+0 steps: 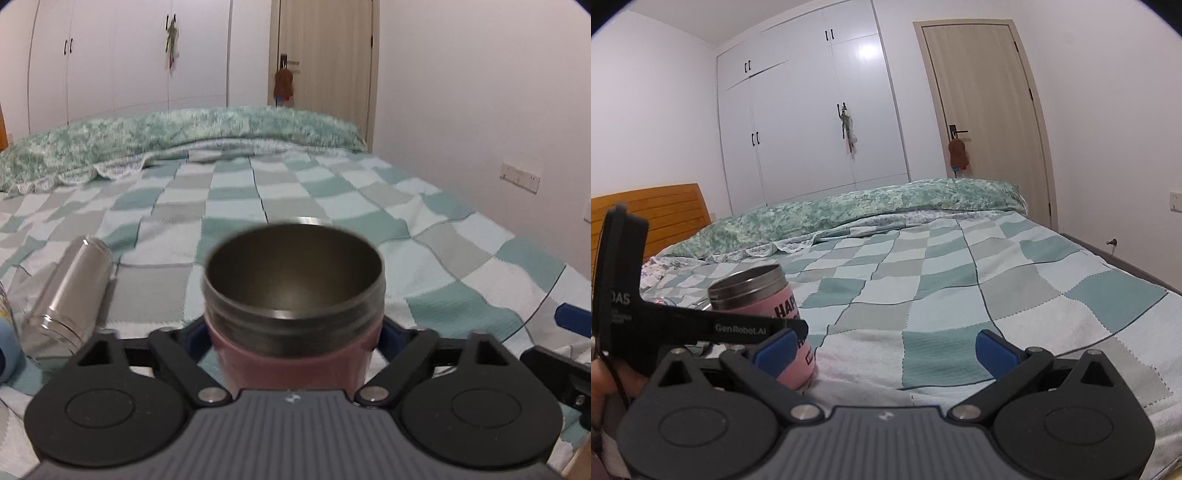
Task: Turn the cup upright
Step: 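Set the pink cup upright on the bed with the left tool and open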
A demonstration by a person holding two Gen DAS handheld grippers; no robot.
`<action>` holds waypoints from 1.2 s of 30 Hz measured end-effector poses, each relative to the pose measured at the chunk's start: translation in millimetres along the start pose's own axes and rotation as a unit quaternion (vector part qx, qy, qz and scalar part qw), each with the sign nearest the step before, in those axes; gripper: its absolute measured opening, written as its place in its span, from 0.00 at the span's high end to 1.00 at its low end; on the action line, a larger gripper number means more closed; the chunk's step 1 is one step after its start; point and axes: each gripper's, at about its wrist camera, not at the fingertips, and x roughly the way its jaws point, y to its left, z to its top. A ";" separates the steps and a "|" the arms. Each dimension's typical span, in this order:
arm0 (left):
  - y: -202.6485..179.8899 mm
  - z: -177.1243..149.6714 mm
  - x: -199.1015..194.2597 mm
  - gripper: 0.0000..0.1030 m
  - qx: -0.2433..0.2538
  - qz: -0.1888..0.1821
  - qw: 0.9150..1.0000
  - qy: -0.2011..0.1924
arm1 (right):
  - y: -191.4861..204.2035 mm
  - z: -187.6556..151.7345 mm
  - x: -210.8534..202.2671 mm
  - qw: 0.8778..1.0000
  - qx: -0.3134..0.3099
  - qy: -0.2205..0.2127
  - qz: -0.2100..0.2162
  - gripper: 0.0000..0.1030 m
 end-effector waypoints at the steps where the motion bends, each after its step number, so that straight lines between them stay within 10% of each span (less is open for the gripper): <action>1: 1.9 0.7 -9.9 0.00 0.001 0.002 1.000 -0.018 | 1.4 0.2 -1.5 1.000 -0.001 -0.002 0.002 0.00; 16: 80.5 -39.7 -178.6 0.00 0.012 0.052 0.991 -0.121 | 55.2 -15.9 -45.0 0.997 -0.061 -0.041 0.032 0.00; 36: 104.2 -136.9 -198.8 0.00 0.002 0.146 0.975 -0.167 | 92.3 -63.4 -73.6 0.987 -0.143 -0.076 -0.015 0.00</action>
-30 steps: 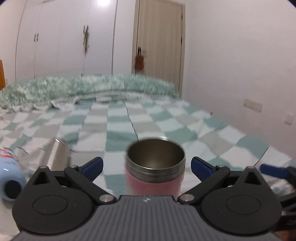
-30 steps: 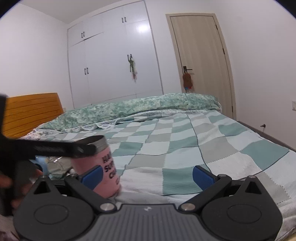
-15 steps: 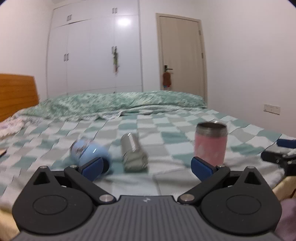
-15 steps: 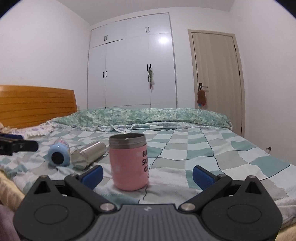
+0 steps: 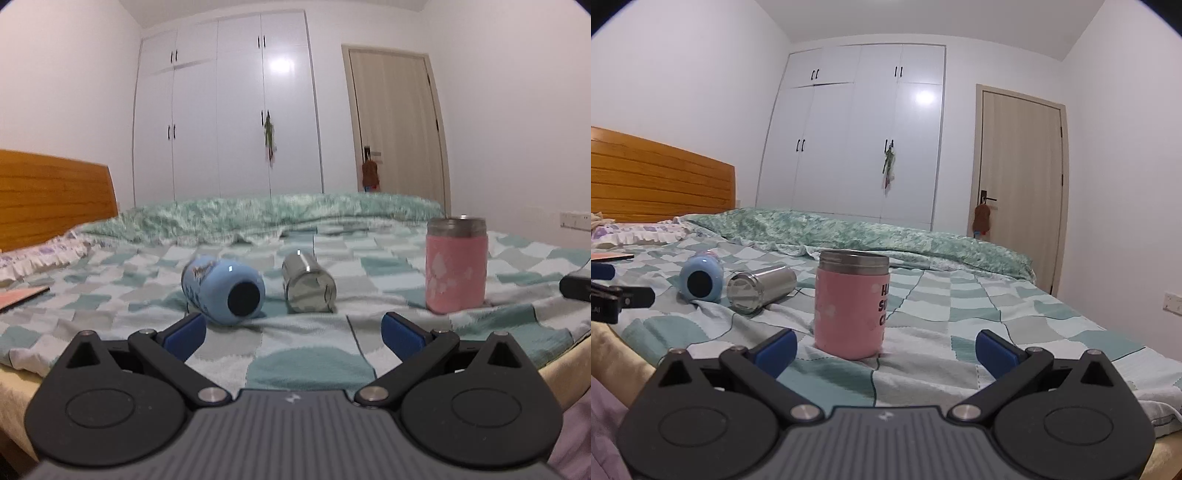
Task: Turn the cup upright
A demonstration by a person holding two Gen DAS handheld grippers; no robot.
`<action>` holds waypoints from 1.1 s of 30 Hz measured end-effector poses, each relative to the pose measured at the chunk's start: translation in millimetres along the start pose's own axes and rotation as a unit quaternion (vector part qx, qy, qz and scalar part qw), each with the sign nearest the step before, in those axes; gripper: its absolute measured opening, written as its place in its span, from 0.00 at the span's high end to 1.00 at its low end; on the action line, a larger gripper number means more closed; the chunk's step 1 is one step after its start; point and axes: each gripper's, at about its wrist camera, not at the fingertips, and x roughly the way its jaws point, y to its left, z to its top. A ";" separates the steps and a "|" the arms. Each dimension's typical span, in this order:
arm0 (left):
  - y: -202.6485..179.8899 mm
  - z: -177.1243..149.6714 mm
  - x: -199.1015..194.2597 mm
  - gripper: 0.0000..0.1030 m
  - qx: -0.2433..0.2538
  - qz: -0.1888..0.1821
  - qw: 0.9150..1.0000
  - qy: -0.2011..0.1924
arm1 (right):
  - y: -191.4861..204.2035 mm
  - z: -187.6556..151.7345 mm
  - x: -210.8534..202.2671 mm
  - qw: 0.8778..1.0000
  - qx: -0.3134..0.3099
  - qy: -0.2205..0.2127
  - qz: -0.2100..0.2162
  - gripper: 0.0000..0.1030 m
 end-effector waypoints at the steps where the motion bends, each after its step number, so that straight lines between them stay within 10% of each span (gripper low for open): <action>1: 0.4 -0.1 -0.9 0.00 0.000 -0.001 1.000 -0.003 | -0.3 -0.2 -0.1 1.000 0.001 -0.001 -0.001 0.00; 33: 0.0 -1.9 -2.8 0.00 -0.013 -0.007 1.000 -0.003 | -1.0 -0.8 -3.1 1.000 0.001 -0.006 0.001 0.00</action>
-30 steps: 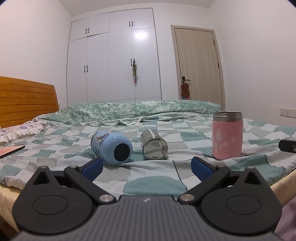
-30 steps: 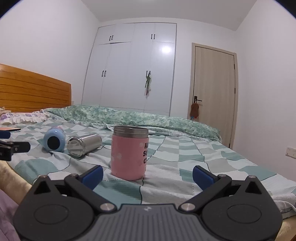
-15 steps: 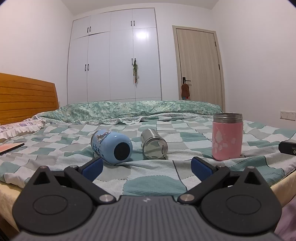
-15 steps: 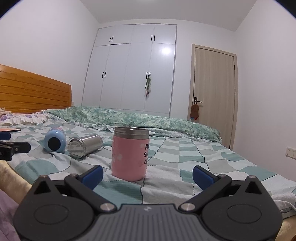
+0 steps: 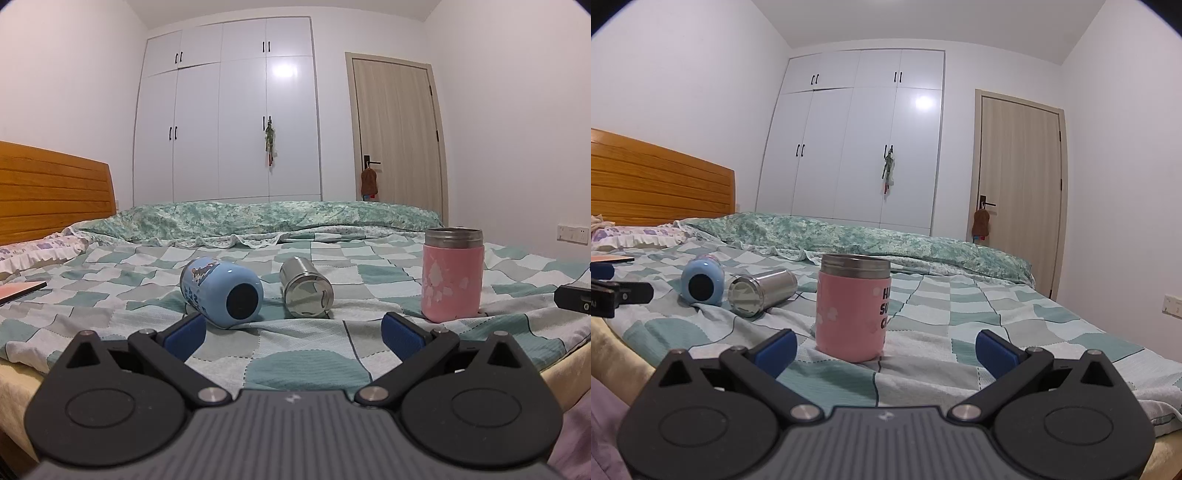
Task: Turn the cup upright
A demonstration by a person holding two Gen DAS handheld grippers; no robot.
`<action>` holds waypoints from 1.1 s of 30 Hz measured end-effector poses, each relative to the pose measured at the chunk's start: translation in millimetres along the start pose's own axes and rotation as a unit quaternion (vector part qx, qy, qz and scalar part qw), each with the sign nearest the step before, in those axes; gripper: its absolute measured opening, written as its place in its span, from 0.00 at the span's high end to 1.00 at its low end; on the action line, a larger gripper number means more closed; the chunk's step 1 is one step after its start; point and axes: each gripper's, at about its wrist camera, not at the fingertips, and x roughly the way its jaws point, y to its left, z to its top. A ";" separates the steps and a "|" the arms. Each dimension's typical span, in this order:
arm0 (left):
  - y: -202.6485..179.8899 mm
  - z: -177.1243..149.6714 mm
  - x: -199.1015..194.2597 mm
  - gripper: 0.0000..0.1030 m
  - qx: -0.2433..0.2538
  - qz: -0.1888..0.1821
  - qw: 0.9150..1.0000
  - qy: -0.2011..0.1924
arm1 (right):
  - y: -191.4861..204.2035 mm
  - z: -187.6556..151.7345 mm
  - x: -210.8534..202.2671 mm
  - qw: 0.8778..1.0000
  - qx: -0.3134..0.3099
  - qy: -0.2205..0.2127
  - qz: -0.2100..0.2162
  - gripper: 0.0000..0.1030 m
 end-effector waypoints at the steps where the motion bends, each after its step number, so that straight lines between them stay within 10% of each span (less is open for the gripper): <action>1: 0.0 0.0 -0.1 0.00 0.000 0.000 1.000 0.000 | 0.0 0.0 0.0 1.000 0.000 0.000 0.000 0.00; 33: -2.6 1.8 -2.4 0.00 -0.003 -0.004 1.000 -0.003 | 1.0 -0.5 -0.3 1.000 0.000 -0.001 0.000 0.00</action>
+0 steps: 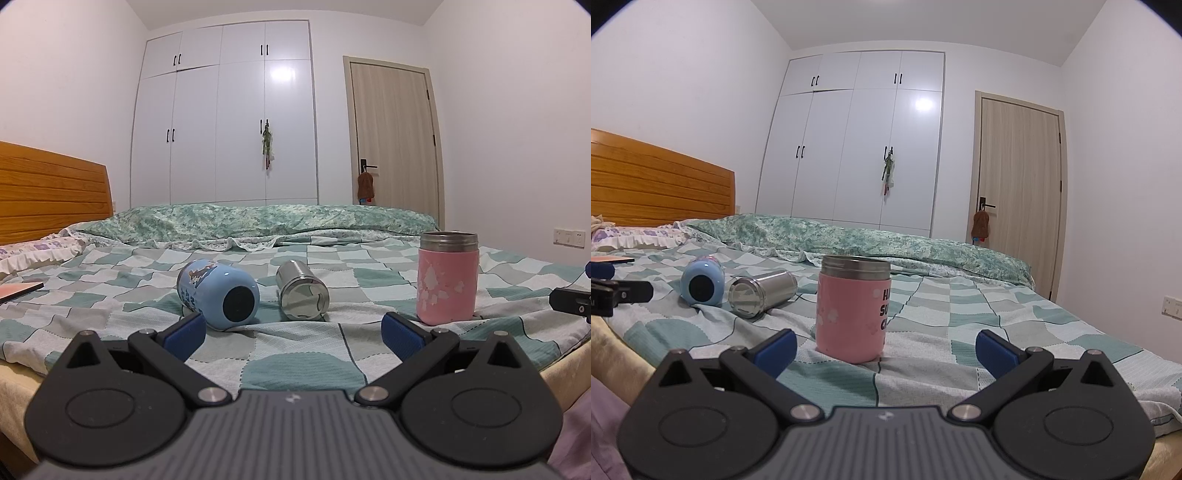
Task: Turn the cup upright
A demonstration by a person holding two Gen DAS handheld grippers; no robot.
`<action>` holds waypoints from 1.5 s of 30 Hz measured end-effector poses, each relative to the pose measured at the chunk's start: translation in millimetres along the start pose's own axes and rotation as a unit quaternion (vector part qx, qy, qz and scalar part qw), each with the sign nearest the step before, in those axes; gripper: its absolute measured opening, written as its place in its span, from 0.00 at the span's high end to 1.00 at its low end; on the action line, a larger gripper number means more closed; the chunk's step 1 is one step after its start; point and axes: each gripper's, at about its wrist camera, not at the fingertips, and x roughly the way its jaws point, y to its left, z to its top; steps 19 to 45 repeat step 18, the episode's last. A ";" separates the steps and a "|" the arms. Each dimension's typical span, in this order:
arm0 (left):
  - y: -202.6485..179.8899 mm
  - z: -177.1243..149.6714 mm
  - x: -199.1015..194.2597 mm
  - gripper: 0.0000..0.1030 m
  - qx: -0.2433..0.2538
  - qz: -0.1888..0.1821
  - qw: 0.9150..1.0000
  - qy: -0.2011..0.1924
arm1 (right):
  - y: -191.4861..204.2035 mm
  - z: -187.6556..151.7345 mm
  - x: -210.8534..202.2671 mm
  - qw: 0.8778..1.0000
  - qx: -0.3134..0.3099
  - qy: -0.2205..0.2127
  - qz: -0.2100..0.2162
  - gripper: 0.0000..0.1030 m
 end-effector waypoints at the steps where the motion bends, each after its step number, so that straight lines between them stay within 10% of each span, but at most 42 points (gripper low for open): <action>1: -0.1 0.0 0.0 0.00 0.000 0.000 1.000 0.000 | 0.1 0.0 0.0 1.000 0.000 0.000 0.000 0.00; 45: 0.1 0.6 -0.1 0.00 -0.004 -0.010 1.000 -0.003 | 0.4 -0.4 0.0 1.000 -0.001 0.000 0.000 0.00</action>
